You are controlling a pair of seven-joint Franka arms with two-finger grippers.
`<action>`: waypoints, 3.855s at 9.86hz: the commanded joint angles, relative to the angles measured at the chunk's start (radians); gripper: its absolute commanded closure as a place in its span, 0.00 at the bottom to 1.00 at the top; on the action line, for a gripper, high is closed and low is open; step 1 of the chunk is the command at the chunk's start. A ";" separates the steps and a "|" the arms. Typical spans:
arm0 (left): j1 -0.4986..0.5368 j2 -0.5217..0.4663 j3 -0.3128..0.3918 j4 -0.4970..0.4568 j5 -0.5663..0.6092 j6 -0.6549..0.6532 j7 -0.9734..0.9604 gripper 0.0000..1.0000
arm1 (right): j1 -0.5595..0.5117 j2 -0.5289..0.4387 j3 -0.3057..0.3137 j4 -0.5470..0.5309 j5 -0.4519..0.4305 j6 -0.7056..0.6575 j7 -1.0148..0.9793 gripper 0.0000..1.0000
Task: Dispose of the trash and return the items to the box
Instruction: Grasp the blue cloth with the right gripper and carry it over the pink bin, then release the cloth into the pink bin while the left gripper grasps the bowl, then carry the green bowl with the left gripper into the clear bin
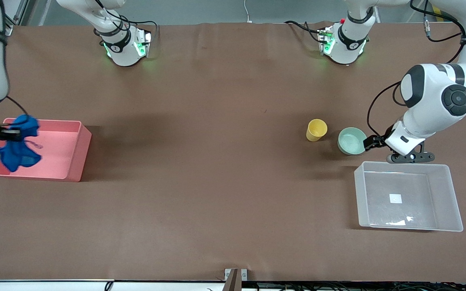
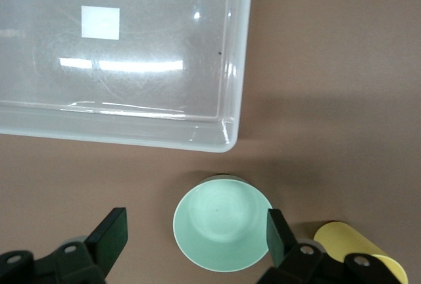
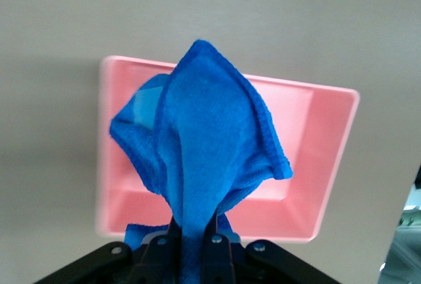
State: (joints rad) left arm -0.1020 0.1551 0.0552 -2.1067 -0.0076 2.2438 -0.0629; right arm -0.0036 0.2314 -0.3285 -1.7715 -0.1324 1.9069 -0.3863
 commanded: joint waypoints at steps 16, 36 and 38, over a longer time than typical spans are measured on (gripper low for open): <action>0.054 0.153 -0.003 -0.266 0.023 0.257 0.035 0.44 | -0.070 -0.098 0.079 0.017 0.091 -0.071 0.140 0.00; 0.074 0.513 0.213 0.606 -0.222 -0.158 0.477 1.00 | -0.072 -0.221 0.275 0.369 0.175 -0.520 0.374 0.00; 0.076 0.538 0.212 0.602 -0.229 -0.100 0.468 0.99 | -0.072 -0.221 0.275 0.369 0.175 -0.519 0.373 0.00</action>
State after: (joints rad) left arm -0.0250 0.6471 0.2616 -1.5244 -0.2160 2.1181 0.4011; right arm -0.0750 0.0050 -0.0550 -1.4209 0.0349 1.4019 -0.0254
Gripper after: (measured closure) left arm 0.965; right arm 0.000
